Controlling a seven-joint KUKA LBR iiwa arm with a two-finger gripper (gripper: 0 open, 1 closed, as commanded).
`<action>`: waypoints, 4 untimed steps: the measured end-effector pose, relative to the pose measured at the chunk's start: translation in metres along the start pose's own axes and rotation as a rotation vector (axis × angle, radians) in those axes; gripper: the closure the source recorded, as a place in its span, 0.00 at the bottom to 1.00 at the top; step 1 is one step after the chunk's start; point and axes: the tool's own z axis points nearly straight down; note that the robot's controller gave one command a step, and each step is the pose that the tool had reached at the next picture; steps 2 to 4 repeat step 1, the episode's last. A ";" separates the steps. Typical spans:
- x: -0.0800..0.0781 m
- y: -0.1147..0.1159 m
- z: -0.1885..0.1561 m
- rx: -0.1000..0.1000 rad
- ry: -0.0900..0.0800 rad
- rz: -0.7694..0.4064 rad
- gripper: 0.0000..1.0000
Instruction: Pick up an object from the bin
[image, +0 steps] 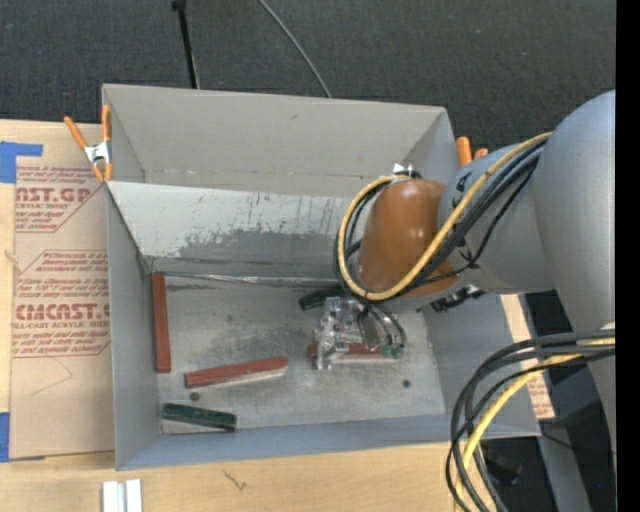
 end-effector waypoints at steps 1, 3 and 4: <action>0.007 -0.027 -0.190 0.002 0.006 0.037 1.00; 0.007 -0.027 -0.190 0.002 0.006 0.037 1.00; 0.007 -0.027 -0.190 0.002 0.006 0.037 1.00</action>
Offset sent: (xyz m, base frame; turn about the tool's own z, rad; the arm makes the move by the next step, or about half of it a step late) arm 0.0000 0.0000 0.0000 0.0000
